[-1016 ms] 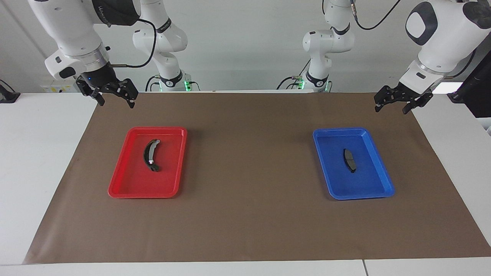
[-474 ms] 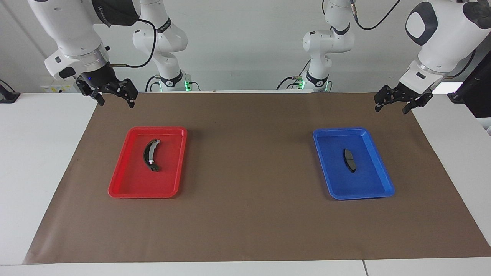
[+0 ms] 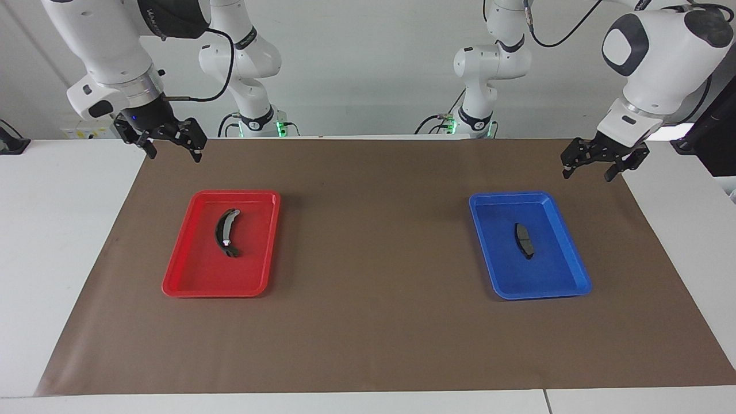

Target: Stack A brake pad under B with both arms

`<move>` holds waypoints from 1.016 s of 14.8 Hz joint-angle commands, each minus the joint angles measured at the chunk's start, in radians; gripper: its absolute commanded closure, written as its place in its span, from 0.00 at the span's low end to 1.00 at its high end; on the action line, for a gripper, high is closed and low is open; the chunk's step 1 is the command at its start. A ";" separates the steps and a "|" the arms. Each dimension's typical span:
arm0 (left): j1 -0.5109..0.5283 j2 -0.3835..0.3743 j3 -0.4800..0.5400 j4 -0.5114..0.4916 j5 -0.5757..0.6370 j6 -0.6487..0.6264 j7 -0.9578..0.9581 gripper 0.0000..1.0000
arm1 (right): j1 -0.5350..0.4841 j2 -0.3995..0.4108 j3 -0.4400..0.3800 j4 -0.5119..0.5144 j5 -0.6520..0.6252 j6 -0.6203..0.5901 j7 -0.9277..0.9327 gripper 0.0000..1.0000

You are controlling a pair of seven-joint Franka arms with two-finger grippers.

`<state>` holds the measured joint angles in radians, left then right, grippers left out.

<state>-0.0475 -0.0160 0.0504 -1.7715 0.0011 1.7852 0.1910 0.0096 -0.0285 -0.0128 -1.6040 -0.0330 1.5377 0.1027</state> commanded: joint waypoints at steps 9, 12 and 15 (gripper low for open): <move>-0.046 0.157 0.000 -0.342 -0.004 0.547 -0.022 0.00 | 0.003 -0.088 0.004 -0.280 0.011 0.241 -0.038 0.00; -0.046 0.159 -0.001 -0.448 -0.004 0.666 -0.028 0.01 | 0.001 -0.059 0.002 -0.411 0.025 0.398 -0.084 0.00; -0.055 0.177 0.000 -0.476 -0.004 0.683 -0.039 0.02 | 0.000 -0.031 0.002 -0.557 0.028 0.588 -0.126 0.00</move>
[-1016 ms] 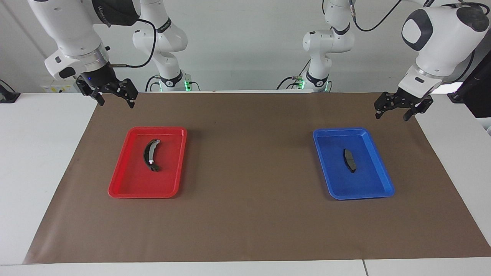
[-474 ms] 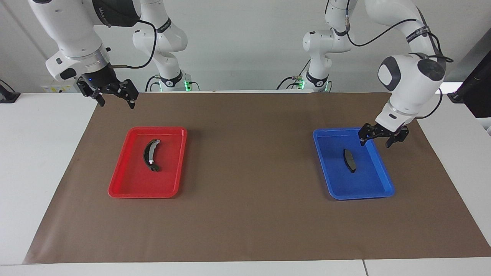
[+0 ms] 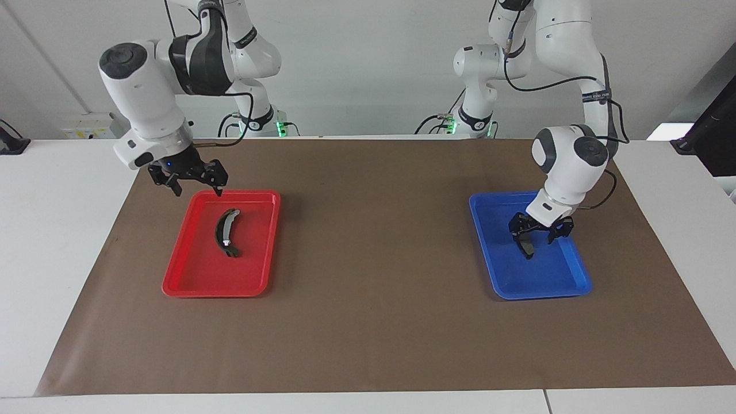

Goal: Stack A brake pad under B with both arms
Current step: 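Grasp the small pad with the left gripper while the right gripper grasps the curved pad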

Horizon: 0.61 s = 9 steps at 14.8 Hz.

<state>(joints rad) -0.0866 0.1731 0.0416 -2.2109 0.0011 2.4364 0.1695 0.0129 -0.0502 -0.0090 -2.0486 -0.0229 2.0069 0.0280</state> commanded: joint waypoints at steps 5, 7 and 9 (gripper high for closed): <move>-0.031 -0.014 0.009 -0.038 -0.004 0.020 -0.079 0.88 | -0.014 0.061 -0.002 -0.303 0.020 0.447 -0.158 0.01; -0.036 -0.017 0.009 -0.035 -0.004 0.012 -0.074 0.93 | -0.033 0.099 -0.002 -0.312 0.020 0.493 -0.198 0.01; -0.036 -0.036 0.011 -0.018 -0.004 -0.037 -0.077 0.98 | -0.037 0.113 -0.002 -0.331 0.020 0.533 -0.221 0.02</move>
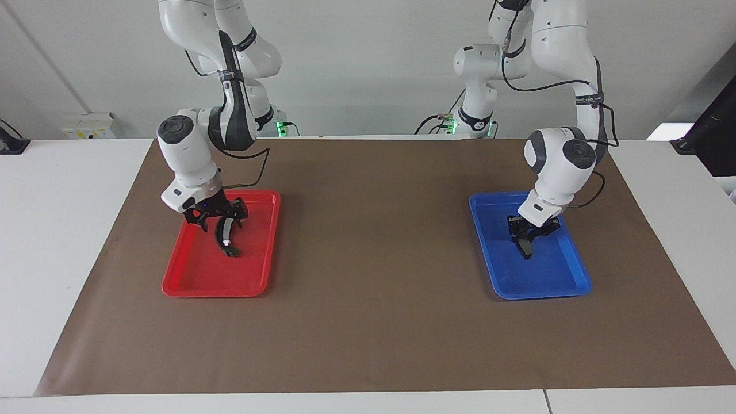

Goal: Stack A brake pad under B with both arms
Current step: 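Grasp the small pad with the left gripper while the right gripper grasps the curved pad, then lift the small pad with the left gripper while the right gripper lifts the curved pad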

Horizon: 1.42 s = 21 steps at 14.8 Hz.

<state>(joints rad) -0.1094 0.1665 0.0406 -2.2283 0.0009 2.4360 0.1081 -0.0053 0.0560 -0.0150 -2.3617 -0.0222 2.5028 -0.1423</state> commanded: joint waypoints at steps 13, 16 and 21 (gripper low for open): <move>-0.384 0.007 0.007 0.230 -0.004 -0.210 -0.457 1.00 | -0.030 0.041 0.004 -0.013 0.019 0.022 -0.102 0.36; -0.488 0.086 0.007 0.254 -0.004 -0.118 -0.588 0.99 | -0.025 0.041 0.006 0.012 0.021 -0.025 -0.065 0.96; -0.581 0.209 0.004 0.331 -0.005 0.003 -0.656 0.95 | -0.021 0.031 0.006 0.120 0.021 -0.174 -0.034 1.00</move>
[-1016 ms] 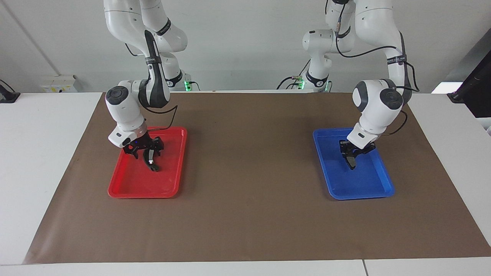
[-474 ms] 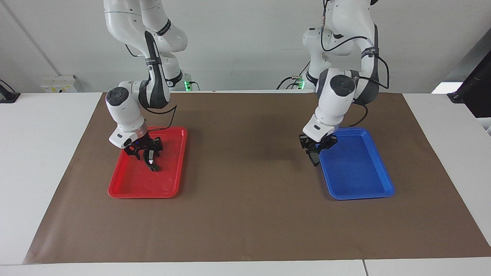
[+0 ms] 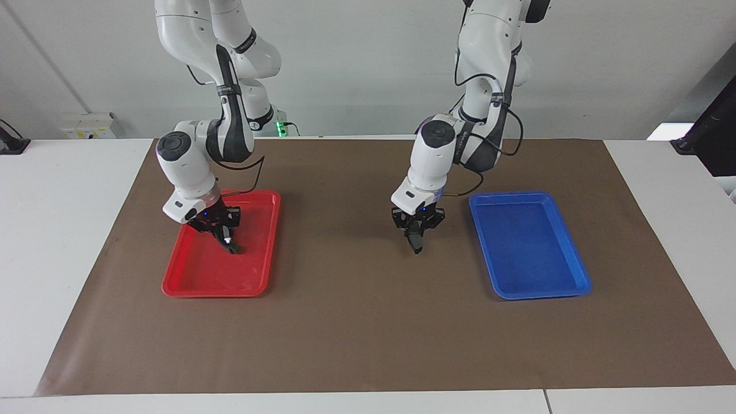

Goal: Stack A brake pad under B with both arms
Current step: 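Lift the small pad with the left gripper while the right gripper lifts the curved pad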

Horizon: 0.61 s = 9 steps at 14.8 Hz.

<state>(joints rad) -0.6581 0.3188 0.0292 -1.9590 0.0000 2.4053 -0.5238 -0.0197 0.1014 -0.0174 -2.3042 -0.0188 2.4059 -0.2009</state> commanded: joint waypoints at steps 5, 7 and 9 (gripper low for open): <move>-0.075 0.086 0.015 0.055 -0.006 0.054 -0.033 0.24 | 0.047 -0.023 0.016 0.184 0.017 -0.231 0.156 1.00; -0.068 0.066 0.017 0.043 -0.006 0.032 -0.030 0.01 | 0.095 -0.022 0.016 0.222 0.017 -0.264 0.259 1.00; -0.035 0.004 0.020 0.031 -0.006 -0.047 -0.007 0.01 | 0.130 -0.008 0.016 0.284 0.017 -0.324 0.310 1.00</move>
<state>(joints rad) -0.7208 0.3888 0.0413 -1.9152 0.0000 2.4350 -0.5520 0.0877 0.0850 -0.0046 -2.0848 -0.0185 2.1421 0.0618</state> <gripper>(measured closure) 0.313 0.568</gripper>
